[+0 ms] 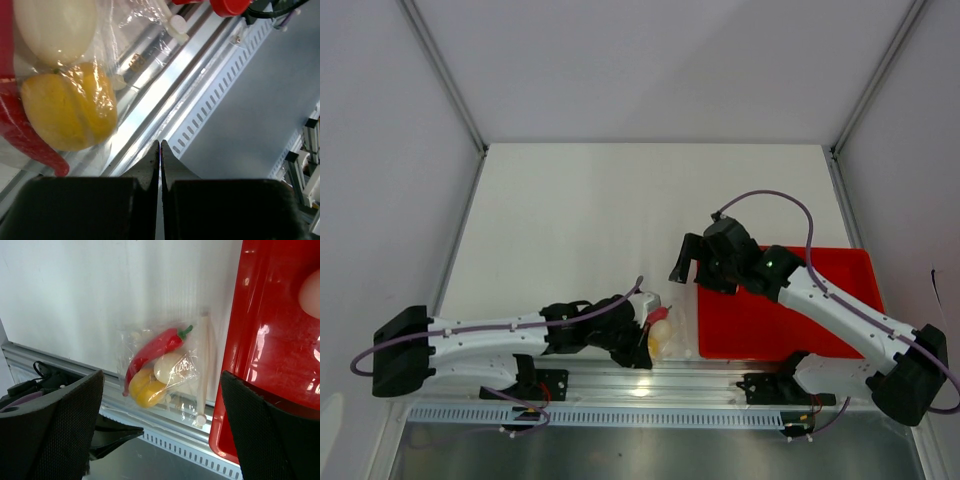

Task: Place the food in the zip-top bag and seal the zipper
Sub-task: Pick up the zipper food storage bag at the center of the board.

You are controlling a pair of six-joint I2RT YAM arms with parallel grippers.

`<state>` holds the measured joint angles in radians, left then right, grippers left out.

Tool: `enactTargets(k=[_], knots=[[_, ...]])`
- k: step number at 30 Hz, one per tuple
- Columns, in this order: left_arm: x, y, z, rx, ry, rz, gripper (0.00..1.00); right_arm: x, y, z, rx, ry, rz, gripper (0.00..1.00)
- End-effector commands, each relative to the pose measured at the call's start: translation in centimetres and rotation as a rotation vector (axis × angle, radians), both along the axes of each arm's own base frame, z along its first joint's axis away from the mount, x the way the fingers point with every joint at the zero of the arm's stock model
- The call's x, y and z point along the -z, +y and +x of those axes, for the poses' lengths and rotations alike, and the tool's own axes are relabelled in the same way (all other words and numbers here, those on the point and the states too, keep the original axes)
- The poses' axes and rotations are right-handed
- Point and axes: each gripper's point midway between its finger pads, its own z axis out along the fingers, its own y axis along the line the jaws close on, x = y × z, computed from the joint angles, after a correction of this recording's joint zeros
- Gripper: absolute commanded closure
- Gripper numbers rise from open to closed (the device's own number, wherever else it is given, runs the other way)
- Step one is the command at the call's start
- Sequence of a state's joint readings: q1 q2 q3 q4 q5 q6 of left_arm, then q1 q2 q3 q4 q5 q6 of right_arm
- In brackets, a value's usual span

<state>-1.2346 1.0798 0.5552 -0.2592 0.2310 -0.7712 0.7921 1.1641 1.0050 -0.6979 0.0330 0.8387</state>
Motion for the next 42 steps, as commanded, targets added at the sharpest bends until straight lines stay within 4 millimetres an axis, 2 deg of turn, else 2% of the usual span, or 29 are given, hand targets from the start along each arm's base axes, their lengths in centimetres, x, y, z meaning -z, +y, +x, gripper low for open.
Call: enactTargets(k=[1, 6, 10, 19, 26, 30, 34, 37, 42], knots=[[0.5, -0.9, 1.4, -0.064, -0.045, -0.003, 0.99, -1.2, 0.5, 0.1, 0.012, -0.009, 0.022, 0.01], [1.6, -1.3, 2.5, -0.101, -0.072, 0.041, 1.00, -1.0, 2.2, -1.2, -0.028, 0.002, 0.040, 0.01], [2.6, -1.3, 3.4, -0.112, -0.097, 0.103, 0.99, 0.8, 2.9, -1.9, -0.042, 0.049, -0.026, 0.01], [4.7, 0.8, 5.5, -0.210, -0.088, 0.122, 1.00, 3.1, 3.1, -1.8, 0.004, 0.087, -0.078, 0.01], [4.5, 1.9, 7.7, -0.261, -0.115, 0.116, 1.00, 4.8, 5.1, -1.7, 0.082, 0.169, -0.074, 0.01], [4.0, 2.2, 9.1, -0.291, -0.129, 0.100, 0.99, 5.6, 5.0, -1.2, 0.177, 0.201, -0.139, 0.01], [3.7, 2.5, 10.8, -0.315, -0.151, 0.091, 0.99, 5.7, 6.1, -1.1, 0.220, 0.228, -0.077, 0.01], [3.7, 3.0, 12.0, -0.341, -0.153, 0.086, 0.99, 5.7, 5.4, -1.0, 0.275, 0.227, -0.070, 0.01], [3.7, 3.3, 12.9, -0.347, -0.158, 0.084, 0.99, 5.9, 4.5, -1.2, 0.320, 0.232, -0.085, 0.00]])
